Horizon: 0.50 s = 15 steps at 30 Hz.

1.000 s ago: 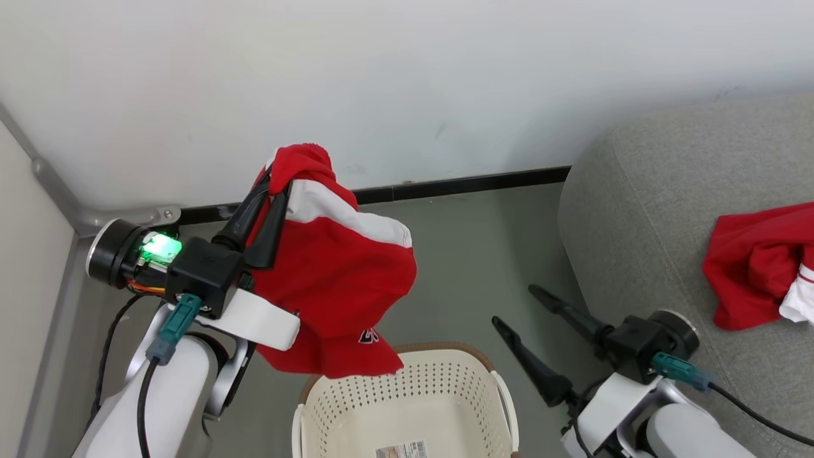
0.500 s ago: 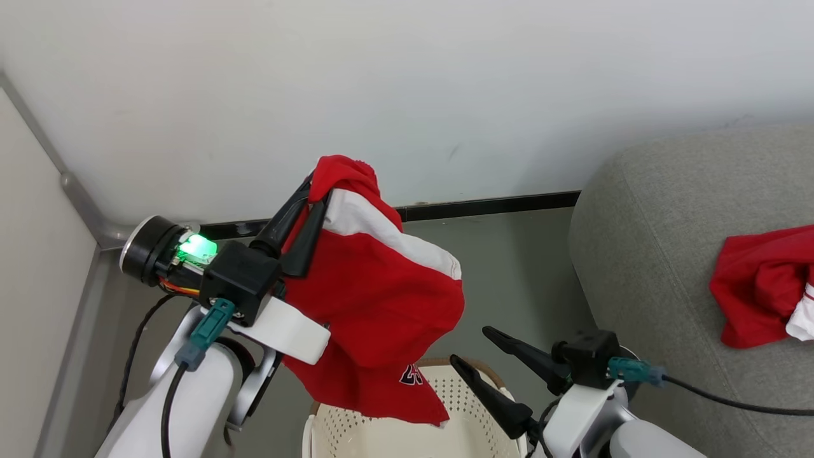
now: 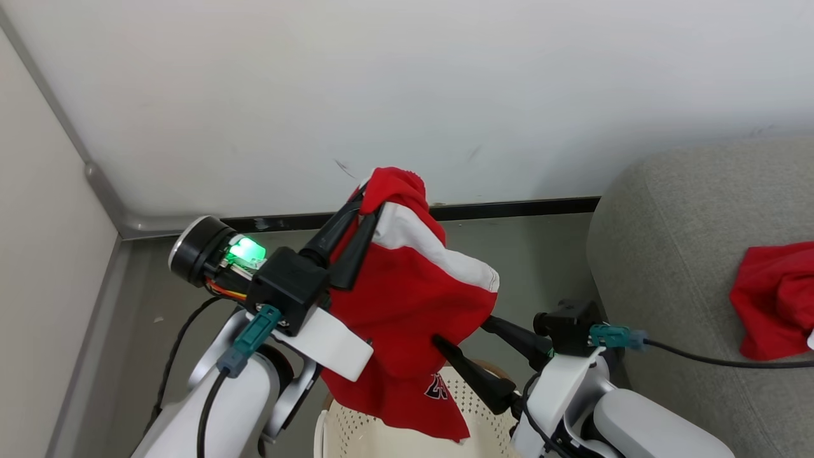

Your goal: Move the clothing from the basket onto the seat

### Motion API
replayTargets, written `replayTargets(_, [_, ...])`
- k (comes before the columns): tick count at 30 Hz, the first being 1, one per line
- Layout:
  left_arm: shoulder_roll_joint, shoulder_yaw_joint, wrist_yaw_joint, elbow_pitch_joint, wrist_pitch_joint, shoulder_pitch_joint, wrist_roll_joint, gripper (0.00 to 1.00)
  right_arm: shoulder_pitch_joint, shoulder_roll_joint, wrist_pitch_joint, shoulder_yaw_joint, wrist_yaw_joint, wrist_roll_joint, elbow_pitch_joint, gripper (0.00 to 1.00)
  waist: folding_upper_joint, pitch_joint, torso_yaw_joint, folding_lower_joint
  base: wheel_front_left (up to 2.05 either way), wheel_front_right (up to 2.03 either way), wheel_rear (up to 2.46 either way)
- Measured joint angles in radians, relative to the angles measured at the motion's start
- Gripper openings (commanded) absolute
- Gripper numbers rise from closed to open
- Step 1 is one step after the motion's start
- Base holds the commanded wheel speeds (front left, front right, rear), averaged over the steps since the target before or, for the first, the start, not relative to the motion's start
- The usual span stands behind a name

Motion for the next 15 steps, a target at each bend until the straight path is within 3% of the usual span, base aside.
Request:
replayTargets(10, [-0.032, -0.034, -0.009, -0.012, 0.028, -0.012, 0.0, 0.0, -0.086, 0.045, -0.028, 0.062, 0.0, 0.033, 0.074, 1.0, 0.0, 0.009, 0.029, 0.0, 0.0, 0.0, 0.0])
replayTargets(11, [-0.033, -0.034, -0.009, -0.012, 0.029, -0.012, 0.0, 0.0, -0.092, 0.048, -0.036, 0.069, 0.0, 0.032, 0.083, 0.71, 0.0, 0.01, 0.031, 0.0, 0.0, 0.0, 0.0])
replayTargets(12, [-0.034, -0.035, -0.009, -0.012, 0.029, -0.012, 0.0, 0.0, -0.097, 0.048, -0.046, 0.077, 0.0, 0.028, 0.093, 0.47, 0.0, 0.011, 0.034, 0.0001, 0.0, 0.0, 0.0])
replayTargets(14, [-0.034, -0.034, -0.009, -0.012, 0.029, -0.012, -0.001, 0.0, -0.104, 0.048, -0.058, 0.086, 0.0, 0.023, 0.1, 0.23, 0.0, 0.012, 0.035, 0.0, 0.0, 0.0, 0.0])
replayTargets(15, [-0.034, -0.034, -0.009, -0.012, 0.03, -0.012, -0.004, 0.0, -0.11, 0.048, -0.071, 0.091, 0.0, 0.016, 0.105, 0.0, 0.0, 0.013, 0.037, 0.0, 0.0, 0.0, 0.0])
